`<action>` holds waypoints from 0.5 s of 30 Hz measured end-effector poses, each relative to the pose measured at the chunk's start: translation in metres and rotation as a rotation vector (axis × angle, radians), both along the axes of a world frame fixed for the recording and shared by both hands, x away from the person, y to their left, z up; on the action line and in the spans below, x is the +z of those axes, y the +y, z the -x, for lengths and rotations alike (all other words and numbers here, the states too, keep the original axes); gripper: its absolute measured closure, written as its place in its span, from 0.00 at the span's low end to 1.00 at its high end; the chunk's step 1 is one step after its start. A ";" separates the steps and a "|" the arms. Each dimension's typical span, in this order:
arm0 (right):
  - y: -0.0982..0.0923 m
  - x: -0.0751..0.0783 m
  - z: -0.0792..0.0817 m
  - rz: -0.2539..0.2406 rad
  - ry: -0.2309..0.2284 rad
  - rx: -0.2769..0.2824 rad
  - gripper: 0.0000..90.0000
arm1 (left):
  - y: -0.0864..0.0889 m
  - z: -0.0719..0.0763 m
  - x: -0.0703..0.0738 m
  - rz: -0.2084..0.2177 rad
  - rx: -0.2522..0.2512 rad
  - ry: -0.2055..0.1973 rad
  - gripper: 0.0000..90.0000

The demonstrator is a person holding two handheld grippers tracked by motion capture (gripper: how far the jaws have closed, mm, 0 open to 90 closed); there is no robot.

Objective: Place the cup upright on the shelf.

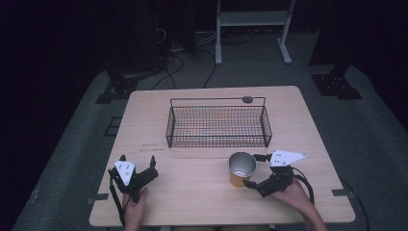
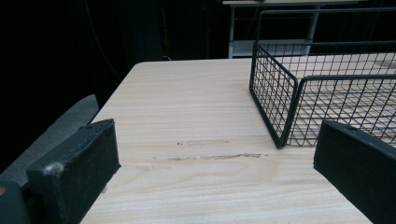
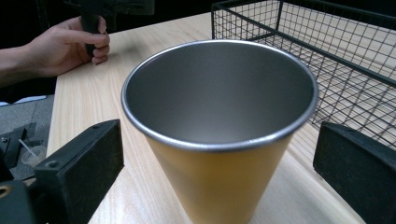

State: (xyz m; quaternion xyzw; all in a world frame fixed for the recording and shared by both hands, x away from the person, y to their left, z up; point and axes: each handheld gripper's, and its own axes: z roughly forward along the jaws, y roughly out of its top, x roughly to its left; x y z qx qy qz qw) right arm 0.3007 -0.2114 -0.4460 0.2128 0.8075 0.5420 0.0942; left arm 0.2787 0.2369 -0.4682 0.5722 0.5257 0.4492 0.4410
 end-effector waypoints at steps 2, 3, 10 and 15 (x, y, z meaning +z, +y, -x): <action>0.003 -0.001 -0.002 0.007 0.004 -0.001 0.01 | 0.000 0.000 0.000 0.000 0.000 0.000 0.00; 0.004 -0.002 -0.002 0.004 0.007 0.001 0.01 | 0.000 0.000 0.000 0.000 0.000 0.000 0.00; 0.010 -0.004 -0.006 0.002 0.010 0.003 0.01 | 0.000 0.000 0.000 -0.002 0.001 0.000 0.00; 0.017 -0.007 -0.009 -0.003 0.018 0.007 0.01 | 0.000 0.000 0.000 -0.001 0.001 0.000 0.00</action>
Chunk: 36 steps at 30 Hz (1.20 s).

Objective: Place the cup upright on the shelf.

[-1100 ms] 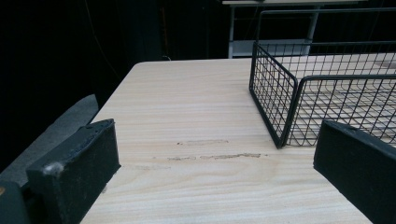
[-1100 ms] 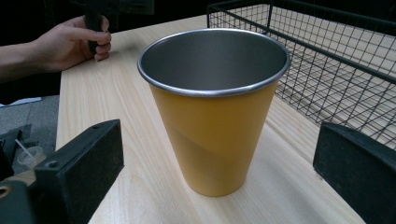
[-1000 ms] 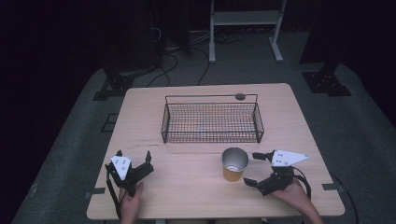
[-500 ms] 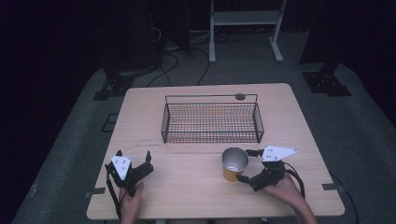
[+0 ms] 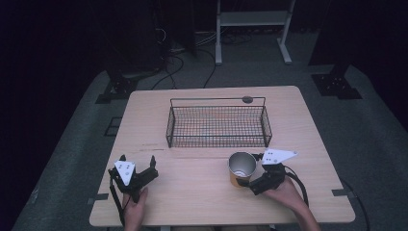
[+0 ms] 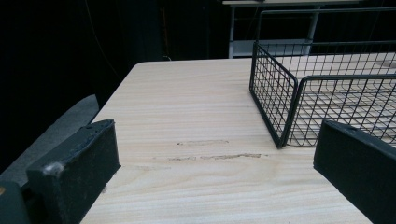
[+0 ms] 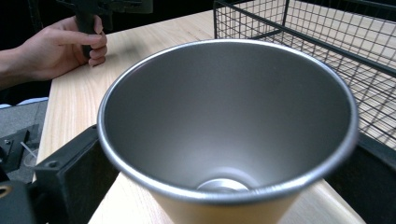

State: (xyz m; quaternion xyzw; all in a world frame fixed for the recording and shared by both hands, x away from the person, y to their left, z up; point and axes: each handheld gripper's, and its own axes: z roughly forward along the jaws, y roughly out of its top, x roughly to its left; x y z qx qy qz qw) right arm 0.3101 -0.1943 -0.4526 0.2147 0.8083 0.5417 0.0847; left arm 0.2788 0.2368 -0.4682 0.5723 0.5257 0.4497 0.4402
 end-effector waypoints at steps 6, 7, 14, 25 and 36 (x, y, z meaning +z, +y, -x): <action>0.006 0.000 -0.002 -0.004 0.003 0.012 0.01 | 0.000 0.000 0.000 0.000 0.000 0.000 0.00; 0.007 0.000 -0.002 0.001 0.002 0.014 0.01 | 0.000 0.000 0.000 0.000 0.000 0.000 0.00; 0.009 0.004 -0.004 -0.005 -0.001 0.019 0.04 | 0.000 0.000 0.000 0.000 0.000 -0.001 0.00; 0.010 0.006 -0.005 -0.012 -0.010 0.027 0.09 | 0.000 0.000 0.000 0.001 -0.001 -0.001 0.00; 0.006 0.010 -0.008 -0.027 -0.005 0.012 0.10 | 0.000 0.000 0.000 0.003 -0.002 -0.001 0.00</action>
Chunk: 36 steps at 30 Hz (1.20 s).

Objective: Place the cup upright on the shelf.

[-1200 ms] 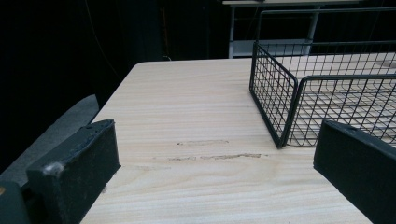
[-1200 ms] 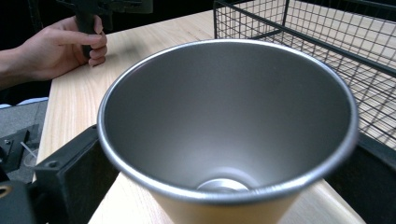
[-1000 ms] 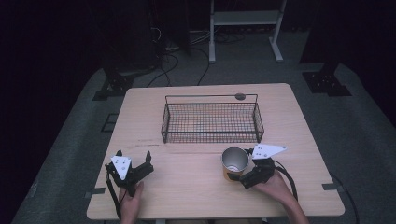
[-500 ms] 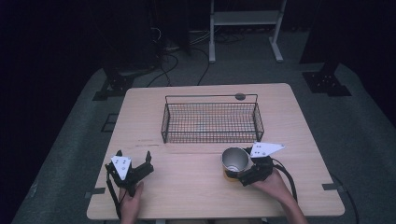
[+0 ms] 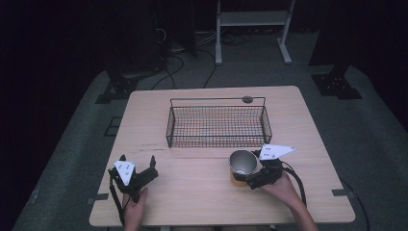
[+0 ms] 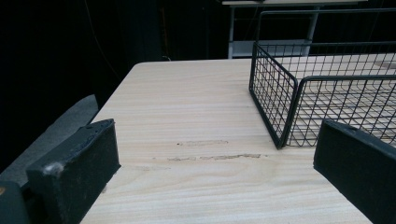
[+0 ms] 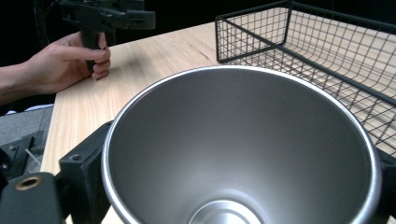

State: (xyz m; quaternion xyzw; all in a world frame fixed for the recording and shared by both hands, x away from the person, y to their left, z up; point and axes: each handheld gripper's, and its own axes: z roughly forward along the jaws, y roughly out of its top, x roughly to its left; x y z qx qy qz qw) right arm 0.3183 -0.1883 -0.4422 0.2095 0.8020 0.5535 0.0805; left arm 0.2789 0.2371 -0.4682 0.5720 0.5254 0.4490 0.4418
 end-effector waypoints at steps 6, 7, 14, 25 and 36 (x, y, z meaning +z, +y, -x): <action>-0.003 0.007 -0.003 -0.007 0.013 0.009 0.10 | 0.000 0.000 0.000 0.000 0.000 0.000 0.00; -0.003 0.008 -0.003 -0.006 0.013 0.009 0.10 | 0.000 0.000 0.000 0.000 0.000 0.000 0.00; -0.006 0.018 -0.009 -0.023 0.026 0.023 0.11 | 0.000 0.000 0.000 0.001 -0.001 0.000 0.00; -0.014 0.038 -0.019 -0.058 0.037 0.038 0.11 | 0.000 0.000 0.000 0.000 -0.001 0.000 0.00; -0.014 0.053 -0.031 -0.071 0.050 0.049 0.11 | 0.000 0.000 0.000 0.001 -0.002 0.000 0.00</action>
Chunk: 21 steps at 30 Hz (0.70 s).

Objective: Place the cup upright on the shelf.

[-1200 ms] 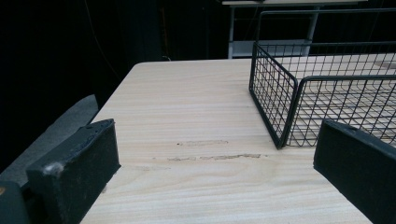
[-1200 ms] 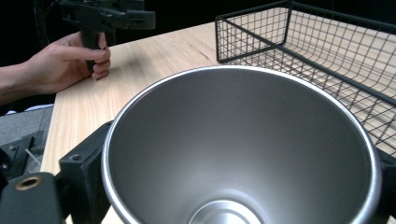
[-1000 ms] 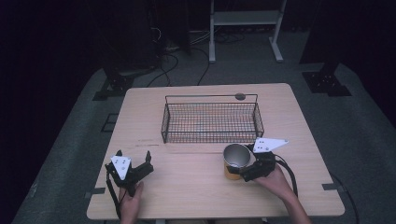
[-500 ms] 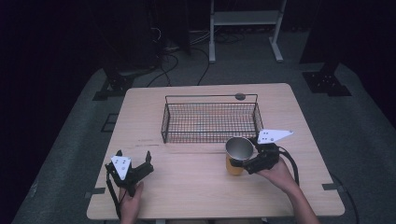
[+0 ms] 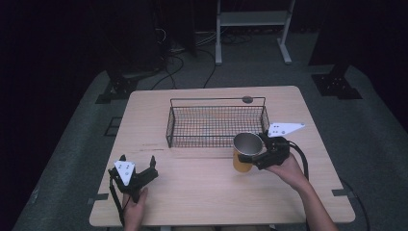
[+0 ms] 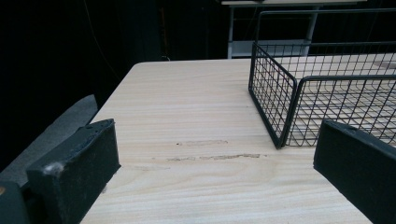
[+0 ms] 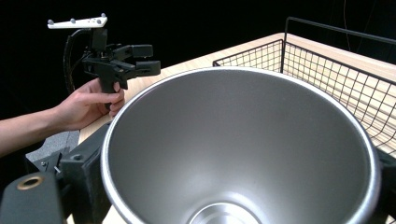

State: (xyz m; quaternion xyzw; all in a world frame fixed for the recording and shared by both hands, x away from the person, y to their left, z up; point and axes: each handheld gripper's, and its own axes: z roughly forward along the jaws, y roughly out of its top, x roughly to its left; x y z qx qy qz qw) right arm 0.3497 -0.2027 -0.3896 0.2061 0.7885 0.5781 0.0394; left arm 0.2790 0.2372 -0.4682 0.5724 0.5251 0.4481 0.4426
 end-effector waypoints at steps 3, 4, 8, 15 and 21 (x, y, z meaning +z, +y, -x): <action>0.001 0.003 -0.002 0.004 -0.002 0.004 0.11 | 0.000 0.000 0.000 0.000 0.000 0.000 0.00; 0.001 0.005 -0.004 0.008 -0.003 0.005 0.11 | 0.000 0.000 0.000 -0.001 0.000 0.000 0.00; 0.002 0.011 -0.008 0.005 -0.008 0.008 0.11 | 0.000 0.000 0.000 -0.002 0.000 0.000 0.00; 0.004 0.023 -0.020 0.001 -0.012 0.006 0.11 | 0.000 0.000 0.000 -0.003 0.001 0.002 0.00; 0.007 0.030 -0.031 0.007 -0.011 0.008 0.11 | 0.000 0.000 0.000 -0.002 0.001 0.001 0.00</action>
